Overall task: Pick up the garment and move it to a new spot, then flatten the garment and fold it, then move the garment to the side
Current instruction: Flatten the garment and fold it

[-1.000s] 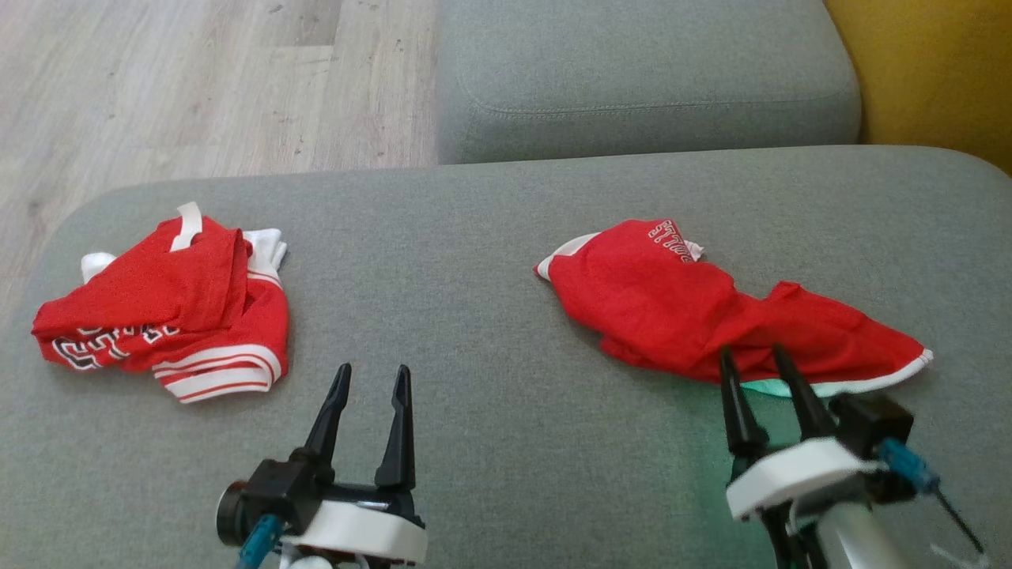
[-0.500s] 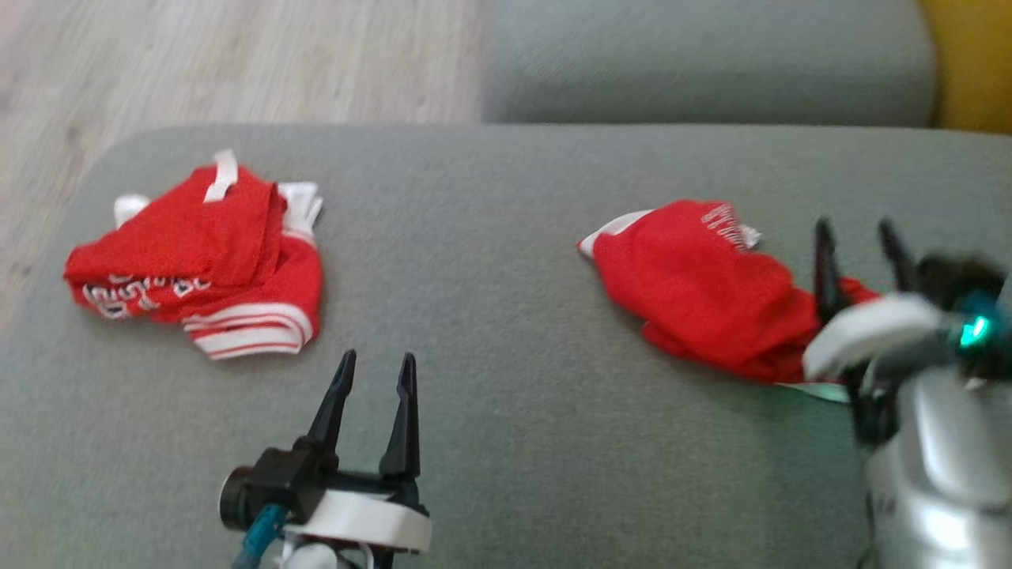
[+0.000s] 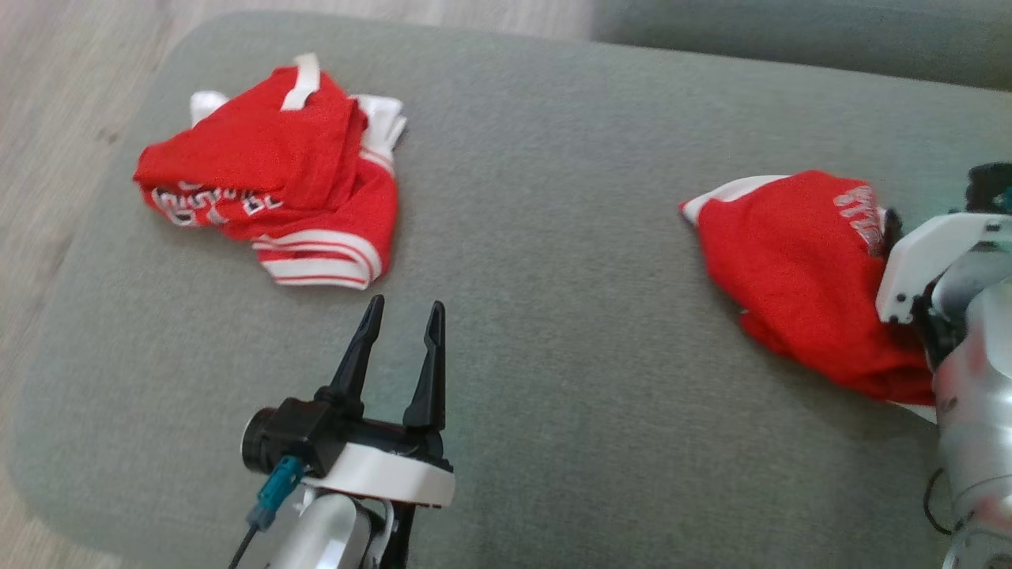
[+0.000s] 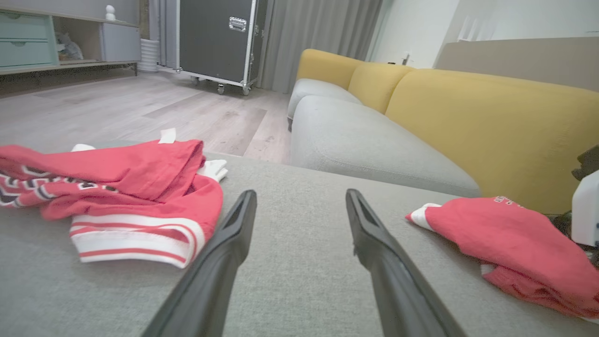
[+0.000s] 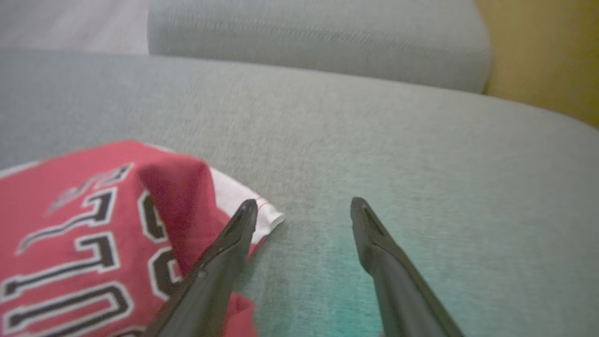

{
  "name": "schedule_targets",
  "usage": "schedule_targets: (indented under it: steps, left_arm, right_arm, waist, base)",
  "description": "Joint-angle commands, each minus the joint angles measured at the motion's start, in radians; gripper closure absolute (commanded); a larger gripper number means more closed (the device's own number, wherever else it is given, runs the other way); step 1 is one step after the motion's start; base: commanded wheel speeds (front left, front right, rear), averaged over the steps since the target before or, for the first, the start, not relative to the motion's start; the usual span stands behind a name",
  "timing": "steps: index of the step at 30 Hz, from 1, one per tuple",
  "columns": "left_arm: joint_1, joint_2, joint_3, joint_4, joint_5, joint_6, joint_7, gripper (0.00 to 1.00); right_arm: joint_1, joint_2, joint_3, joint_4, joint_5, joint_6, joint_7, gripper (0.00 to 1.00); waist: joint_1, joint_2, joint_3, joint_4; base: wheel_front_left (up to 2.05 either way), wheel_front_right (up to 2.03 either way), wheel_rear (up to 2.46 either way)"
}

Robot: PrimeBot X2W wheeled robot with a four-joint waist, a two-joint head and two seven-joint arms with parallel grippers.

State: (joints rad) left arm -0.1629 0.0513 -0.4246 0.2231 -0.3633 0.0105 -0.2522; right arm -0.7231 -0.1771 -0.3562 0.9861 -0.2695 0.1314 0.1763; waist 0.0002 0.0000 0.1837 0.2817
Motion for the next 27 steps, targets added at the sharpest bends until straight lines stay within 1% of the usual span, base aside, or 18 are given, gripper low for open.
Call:
schedule_targets:
  steps: [1,4,10,11,12,15,19,23,27]
  left_arm:
    - [-0.037,-0.001,0.024,-0.032,-0.007,0.007,-0.01,0.0]
    - [-0.045,-0.001,0.017,-0.034,-0.012,0.01,-0.01,0.0]
    - [-0.062,-0.001,0.009,-0.04,-0.021,0.017,-0.01,0.0]
    - [-0.064,-0.001,0.007,-0.04,-0.022,0.019,-0.01,0.0]
    - [-0.065,-0.001,0.005,-0.041,-0.024,0.02,-0.01,0.0]
    - [-0.066,-0.001,0.004,-0.042,-0.027,0.025,-0.01,0.0]
    - [-0.064,-0.001,0.007,-0.039,-0.028,0.026,-0.01,0.0]
    - [-0.065,-0.001,0.006,-0.042,-0.031,0.026,-0.01,0.0]
    - [-0.065,-0.001,-0.003,-0.05,-0.036,0.028,-0.01,0.0]
  right_arm:
    - [-0.043,-0.001,0.021,-0.014,-0.015,-0.001,0.001,0.0]
    - [-0.066,-0.011,0.024,0.05,-0.039,-0.001,0.004,0.0]
    - [-0.106,-0.026,0.063,0.137,-0.063,-0.001,-0.033,0.0]
    - [-0.111,-0.028,0.064,0.154,-0.061,-0.001,-0.03,0.55]
    - [-0.116,-0.031,0.069,0.168,-0.064,-0.001,-0.028,1.0]
    - [-0.136,-0.043,0.08,0.188,-0.07,-0.001,-0.041,1.0]
    - [-0.176,-0.078,0.077,0.188,-0.077,-0.001,-0.061,1.0]
    - [-0.229,-0.144,0.075,0.174,-0.093,-0.001,-0.084,1.0]
    - [-0.271,-0.211,0.071,0.141,-0.134,-0.001,-0.102,1.0]
  waist:
    - [-0.0002,0.0,0.028,0.03]
    - [-0.0002,0.0,0.043,0.045]
    - [-0.0002,0.0,0.067,0.056]
    - [-0.0002,0.0,0.07,0.056]
    - [-0.0002,0.0,0.071,0.056]
    - [-0.0002,0.0,0.071,0.052]
    - [-0.0002,0.0,0.063,0.044]
    - [-0.0002,0.0,0.063,0.042]
    - [-0.0002,0.0,0.069,0.042]
  base:
    - [0.0,0.0,0.0]
    - [0.0,0.0,0.0]
    - [0.0,0.0,0.0]
    - [0.0,0.0,0.0]
    - [0.0,0.0,0.0]
    - [0.0,0.0,0.0]
    - [0.0,0.0,0.0]
    - [0.0,0.0,0.0]
    - [0.0,0.0,0.0]
